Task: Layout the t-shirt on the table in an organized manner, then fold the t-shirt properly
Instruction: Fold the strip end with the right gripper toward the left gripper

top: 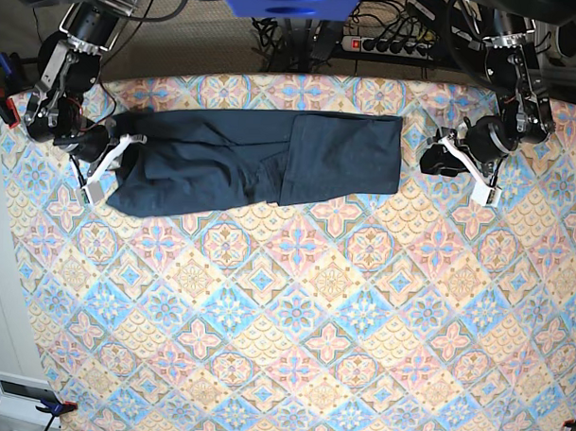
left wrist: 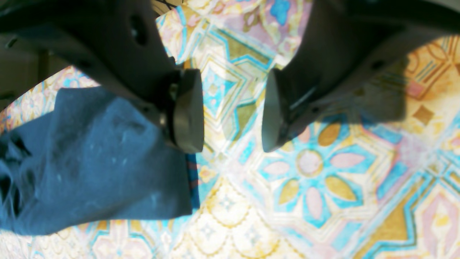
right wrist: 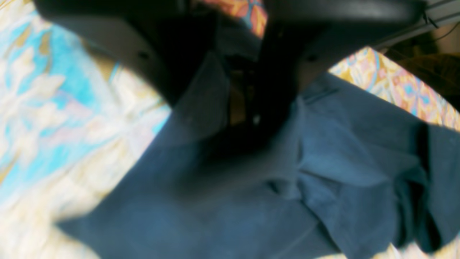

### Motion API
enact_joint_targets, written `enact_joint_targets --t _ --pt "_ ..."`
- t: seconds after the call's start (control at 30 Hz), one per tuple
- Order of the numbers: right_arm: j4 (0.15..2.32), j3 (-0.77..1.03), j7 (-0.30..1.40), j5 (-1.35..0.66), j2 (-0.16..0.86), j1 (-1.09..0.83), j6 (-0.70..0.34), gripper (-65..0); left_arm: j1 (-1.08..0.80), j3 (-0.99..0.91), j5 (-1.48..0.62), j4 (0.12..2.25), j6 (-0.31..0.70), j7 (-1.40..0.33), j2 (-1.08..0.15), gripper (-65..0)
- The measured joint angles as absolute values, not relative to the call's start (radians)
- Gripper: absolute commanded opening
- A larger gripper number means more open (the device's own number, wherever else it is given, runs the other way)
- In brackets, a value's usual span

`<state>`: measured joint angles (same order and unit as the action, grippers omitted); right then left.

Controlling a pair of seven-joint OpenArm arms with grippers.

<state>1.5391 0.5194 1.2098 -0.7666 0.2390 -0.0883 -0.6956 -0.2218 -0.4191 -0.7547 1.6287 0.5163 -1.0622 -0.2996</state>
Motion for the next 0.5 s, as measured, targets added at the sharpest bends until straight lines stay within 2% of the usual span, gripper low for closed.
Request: enact_joint_targets --t 0.07,0.17,0.33,0.5 --pt "1.539 0.481 1.218 -0.764 0.246 -0.102 -0.695 -65.0 -0.222 -0.419 -0.749 1.629 0.516 -1.063 -0.285 -50.0" --pt "1.537 0.408 1.229 -0.759 0.242 -0.109 -0.695 -65.0 -0.222 -0.414 -0.744 1.629 0.517 -1.063 -0.279 -55.7" --pt "1.569 0.333 1.218 -0.758 0.241 -0.103 -0.695 -65.0 -0.222 -0.412 -0.739 1.628 0.516 -1.063 -0.244 -56.5" --pt "1.709 0.248 1.224 -0.758 0.248 -0.092 -0.693 -65.0 -0.219 -0.309 -0.681 1.628 0.512 -1.046 -0.233 -56.5"
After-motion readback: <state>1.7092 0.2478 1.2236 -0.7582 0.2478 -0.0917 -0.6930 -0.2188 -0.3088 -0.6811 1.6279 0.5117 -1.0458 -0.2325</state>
